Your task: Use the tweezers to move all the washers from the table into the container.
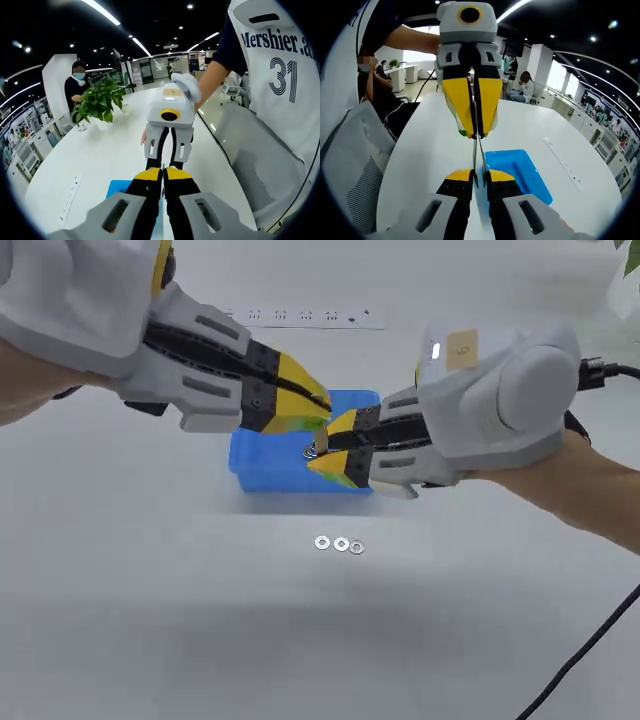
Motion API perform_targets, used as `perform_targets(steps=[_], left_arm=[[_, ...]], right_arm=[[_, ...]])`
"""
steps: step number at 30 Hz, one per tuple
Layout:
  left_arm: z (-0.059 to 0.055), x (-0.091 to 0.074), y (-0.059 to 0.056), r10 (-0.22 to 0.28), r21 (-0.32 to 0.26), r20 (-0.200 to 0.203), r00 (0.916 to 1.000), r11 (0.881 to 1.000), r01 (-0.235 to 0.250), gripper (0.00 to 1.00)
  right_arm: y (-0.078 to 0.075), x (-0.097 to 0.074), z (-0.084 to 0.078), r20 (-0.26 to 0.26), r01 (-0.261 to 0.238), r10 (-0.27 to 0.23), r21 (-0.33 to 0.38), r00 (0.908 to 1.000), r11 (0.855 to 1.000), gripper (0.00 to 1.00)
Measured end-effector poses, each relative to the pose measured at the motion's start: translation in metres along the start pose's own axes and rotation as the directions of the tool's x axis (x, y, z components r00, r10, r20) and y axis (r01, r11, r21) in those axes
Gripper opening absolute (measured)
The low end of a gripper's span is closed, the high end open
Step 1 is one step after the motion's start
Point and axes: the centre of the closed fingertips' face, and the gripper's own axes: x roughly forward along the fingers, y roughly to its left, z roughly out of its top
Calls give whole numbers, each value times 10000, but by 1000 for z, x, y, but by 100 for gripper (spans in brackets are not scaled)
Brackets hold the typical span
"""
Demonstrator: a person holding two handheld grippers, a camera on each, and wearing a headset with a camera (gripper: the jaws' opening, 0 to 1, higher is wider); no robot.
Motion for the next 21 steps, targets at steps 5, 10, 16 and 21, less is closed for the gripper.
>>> perform_targets(steps=[5,10,16,21], left_arm=[[-8,6,-18,-214,-207,-84,9997,9996,212,5],[-20,12,-32,-427,-465,-203,9989,9980,418,5],[-33,20,-39,-536,-878,-149,9985,9948,521,5],[-39,23,-38,-503,-1121,-56,9987,9925,494,5]], right_arm=[[19,3,-10,-77,-263,265,220,9996,9994,12],[35,11,-22,-321,-590,595,165,9977,9981,12],[44,18,-36,-417,-762,785,555,9960,9955,12],[44,21,-44,-400,-769,806,883,9959,9931,12]])
